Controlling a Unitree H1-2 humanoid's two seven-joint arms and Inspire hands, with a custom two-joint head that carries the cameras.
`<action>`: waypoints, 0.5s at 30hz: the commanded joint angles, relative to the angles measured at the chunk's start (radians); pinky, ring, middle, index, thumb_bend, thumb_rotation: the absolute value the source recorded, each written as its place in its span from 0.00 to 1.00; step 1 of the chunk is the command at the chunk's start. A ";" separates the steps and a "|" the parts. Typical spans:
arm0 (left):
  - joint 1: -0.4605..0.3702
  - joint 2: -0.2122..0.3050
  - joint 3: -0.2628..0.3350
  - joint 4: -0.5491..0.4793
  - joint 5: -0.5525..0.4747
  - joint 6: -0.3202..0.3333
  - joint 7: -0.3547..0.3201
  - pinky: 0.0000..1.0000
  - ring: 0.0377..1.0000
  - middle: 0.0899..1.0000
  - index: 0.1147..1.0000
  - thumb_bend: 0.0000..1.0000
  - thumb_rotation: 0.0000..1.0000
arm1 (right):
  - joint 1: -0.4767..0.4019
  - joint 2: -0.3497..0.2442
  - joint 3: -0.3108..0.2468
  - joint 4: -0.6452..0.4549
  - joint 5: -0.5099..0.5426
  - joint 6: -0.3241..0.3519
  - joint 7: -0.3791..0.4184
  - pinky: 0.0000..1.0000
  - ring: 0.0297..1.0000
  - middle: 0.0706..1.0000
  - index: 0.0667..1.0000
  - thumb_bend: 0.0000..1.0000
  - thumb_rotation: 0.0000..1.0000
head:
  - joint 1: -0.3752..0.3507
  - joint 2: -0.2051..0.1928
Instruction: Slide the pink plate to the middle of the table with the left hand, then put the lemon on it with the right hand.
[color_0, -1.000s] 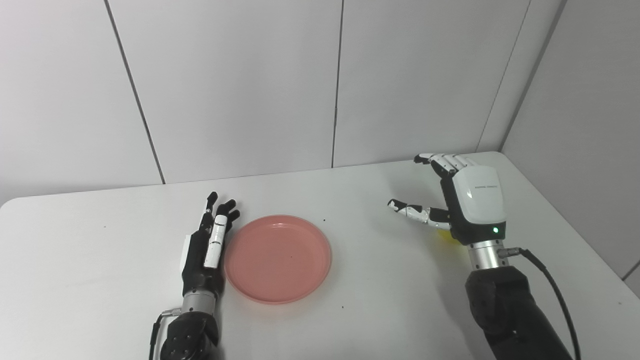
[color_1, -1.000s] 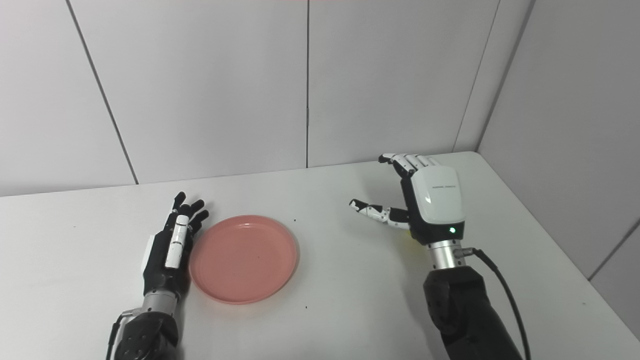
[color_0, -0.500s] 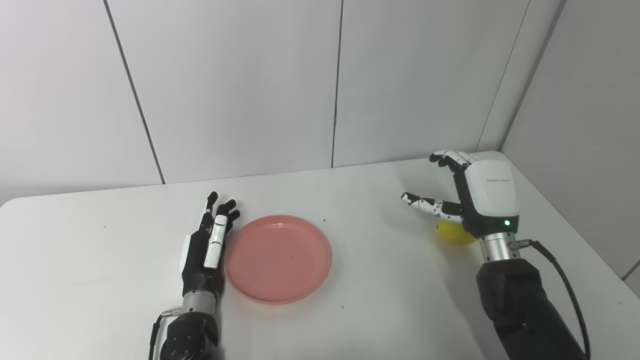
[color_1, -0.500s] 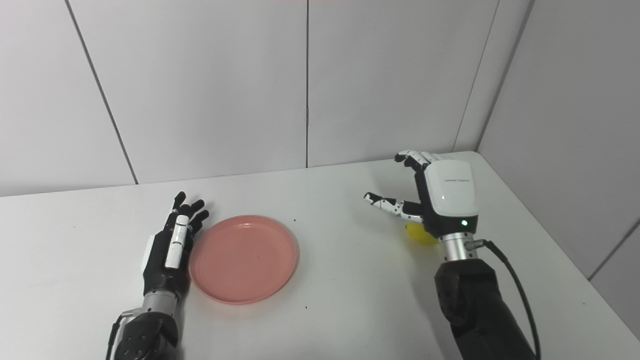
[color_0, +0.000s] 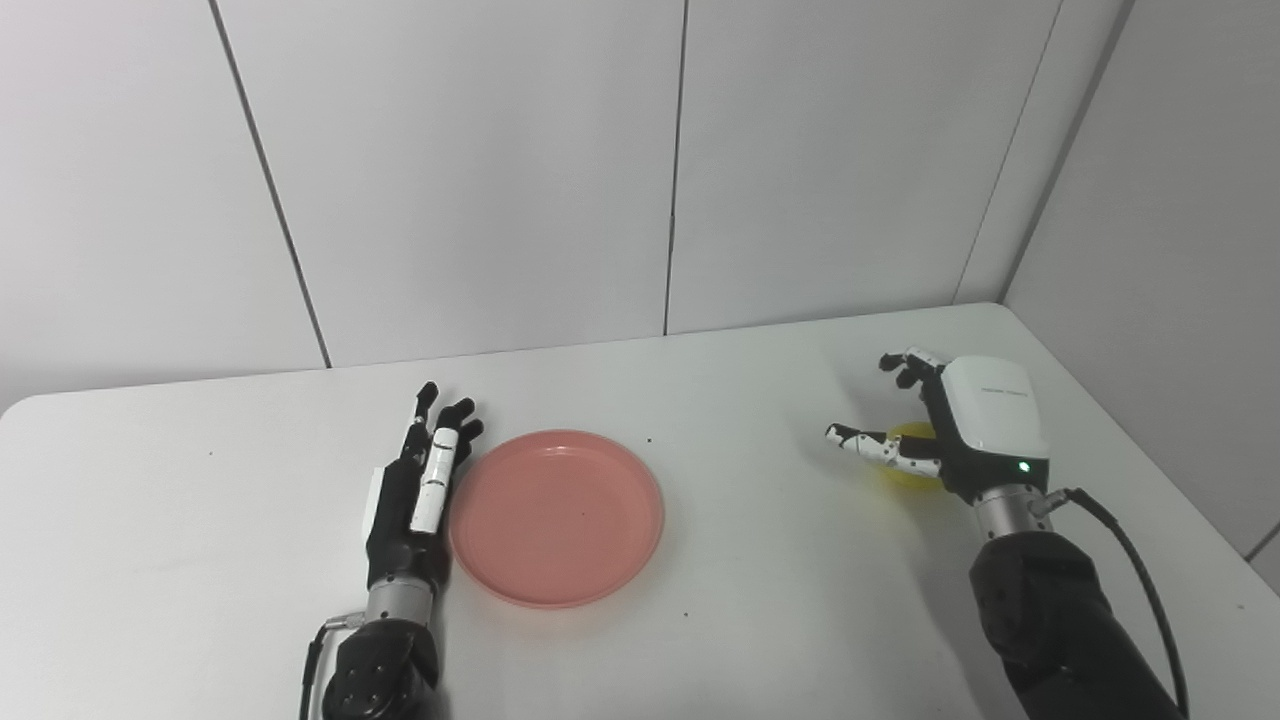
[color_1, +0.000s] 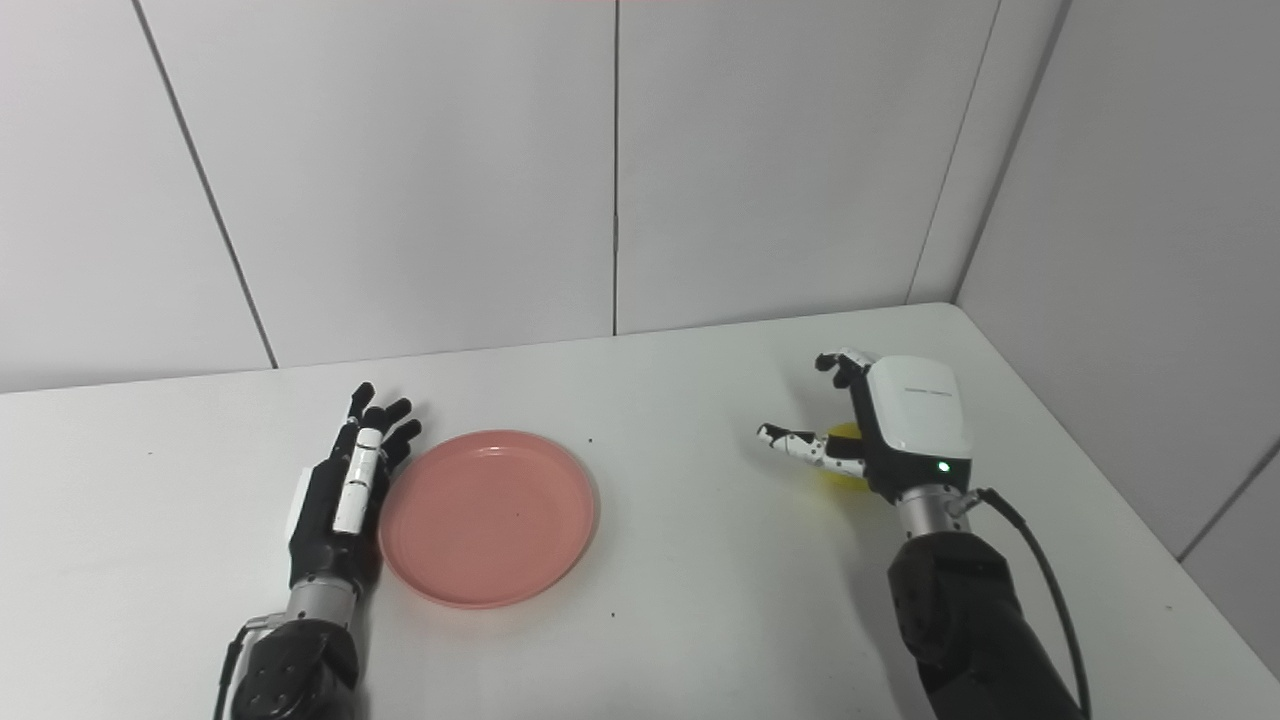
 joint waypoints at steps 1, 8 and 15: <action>0.015 0.008 0.004 0.040 0.003 -0.026 -0.002 0.93 0.86 0.87 0.96 0.59 0.80 | -0.026 -0.039 -0.001 -0.007 -0.001 0.025 0.008 0.46 0.52 0.59 0.64 0.79 0.77 | 0.001 0.000; 0.007 0.001 0.011 0.048 -0.010 -0.032 -0.007 0.90 0.85 0.86 0.95 0.58 0.78 | -0.029 -0.057 0.008 0.014 0.008 0.035 0.026 0.46 0.52 0.59 0.64 0.80 0.78 | 0.002 -0.003; 0.014 -0.005 0.011 0.034 -0.006 -0.025 -0.005 0.90 0.85 0.87 0.96 0.57 0.79 | -0.028 -0.069 0.010 0.021 0.013 0.044 0.028 0.45 0.51 0.57 0.63 0.79 0.76 | 0.004 -0.001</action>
